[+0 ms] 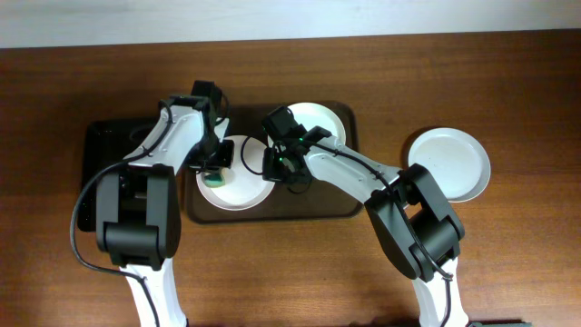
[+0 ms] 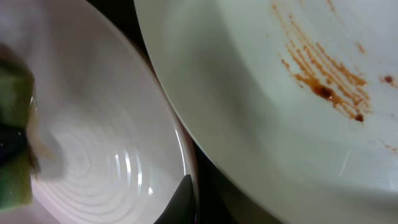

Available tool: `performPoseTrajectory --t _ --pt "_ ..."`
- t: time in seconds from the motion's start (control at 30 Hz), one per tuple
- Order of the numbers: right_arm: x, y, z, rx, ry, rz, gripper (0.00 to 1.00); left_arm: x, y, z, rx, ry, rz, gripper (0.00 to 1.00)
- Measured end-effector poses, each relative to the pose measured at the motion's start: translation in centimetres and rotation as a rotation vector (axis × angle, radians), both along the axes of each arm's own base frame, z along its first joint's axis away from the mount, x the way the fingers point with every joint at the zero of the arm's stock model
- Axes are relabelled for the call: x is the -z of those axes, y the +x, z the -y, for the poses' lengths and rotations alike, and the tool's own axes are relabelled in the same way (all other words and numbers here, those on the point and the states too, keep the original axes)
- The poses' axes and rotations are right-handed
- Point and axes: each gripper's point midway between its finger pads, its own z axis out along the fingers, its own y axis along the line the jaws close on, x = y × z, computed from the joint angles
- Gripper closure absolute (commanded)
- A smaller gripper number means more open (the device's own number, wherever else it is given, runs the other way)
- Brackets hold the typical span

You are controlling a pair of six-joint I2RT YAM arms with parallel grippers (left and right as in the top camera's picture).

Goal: Clean dirty plates on tray and stack at the side
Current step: 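Scrub the left plate with the sponge in the left gripper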

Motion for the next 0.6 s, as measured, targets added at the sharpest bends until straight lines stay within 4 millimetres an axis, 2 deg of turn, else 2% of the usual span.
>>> performPoseTrajectory --t 0.17,0.23,0.37,0.43,0.6 --pt "0.0 0.1 0.1 0.002 -0.001 0.0 0.96 0.1 1.3 0.4 0.04 -0.024 0.105 0.99" --pt "0.0 0.1 0.2 0.005 -0.004 0.002 0.96 0.0 1.6 1.4 0.109 -0.085 0.126 0.99" --pt "0.0 0.2 0.3 0.009 -0.004 0.0 0.96 -0.3 1.3 4.7 0.259 -0.241 0.144 0.99" --pt "0.0 0.2 0.4 0.009 -0.005 0.0 0.96 -0.2 1.2 5.4 0.292 -0.265 0.15 0.99" --pt "0.0 0.2 0.4 0.009 -0.005 0.0 0.96 0.0 2.4 4.4 0.166 -0.175 0.178 0.99"
